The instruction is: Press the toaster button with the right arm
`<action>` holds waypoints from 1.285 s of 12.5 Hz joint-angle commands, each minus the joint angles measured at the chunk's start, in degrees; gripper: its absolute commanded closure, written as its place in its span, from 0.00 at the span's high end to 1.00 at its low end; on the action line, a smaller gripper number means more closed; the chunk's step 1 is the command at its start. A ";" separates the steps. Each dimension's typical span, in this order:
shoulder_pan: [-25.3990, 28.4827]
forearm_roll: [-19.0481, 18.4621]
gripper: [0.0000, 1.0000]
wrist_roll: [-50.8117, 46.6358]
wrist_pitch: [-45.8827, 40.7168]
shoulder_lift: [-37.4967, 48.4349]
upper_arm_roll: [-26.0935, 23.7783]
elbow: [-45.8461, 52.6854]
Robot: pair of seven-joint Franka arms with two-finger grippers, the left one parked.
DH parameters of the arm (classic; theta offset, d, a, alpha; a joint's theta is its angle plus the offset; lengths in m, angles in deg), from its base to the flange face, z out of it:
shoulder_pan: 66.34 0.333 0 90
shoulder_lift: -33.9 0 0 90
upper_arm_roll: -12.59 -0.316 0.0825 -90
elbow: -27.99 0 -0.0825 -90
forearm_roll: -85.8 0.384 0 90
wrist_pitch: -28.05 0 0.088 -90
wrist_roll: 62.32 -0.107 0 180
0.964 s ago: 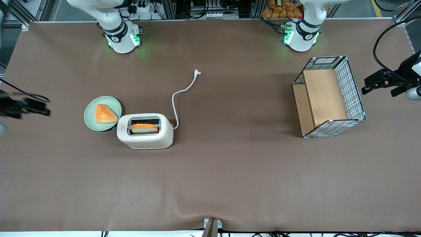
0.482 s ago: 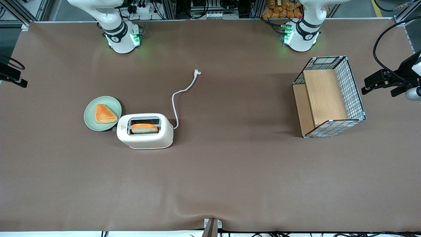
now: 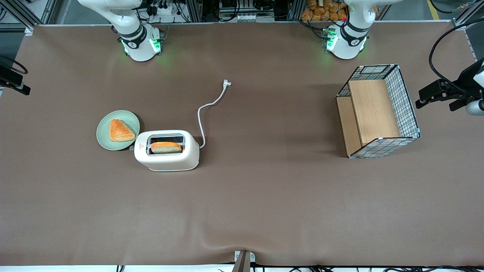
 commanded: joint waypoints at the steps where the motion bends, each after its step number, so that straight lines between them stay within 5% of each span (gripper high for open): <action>1: -0.55 -1.39 1.00 -1.57 1.04 4.19 -1.26 -4.88; 5: -0.37 -1.39 1.00 -1.48 7.46 10.26 -1.17 -15.09; 16: 0.51 -3.67 1.00 -0.78 5.97 8.42 -1.17 -11.40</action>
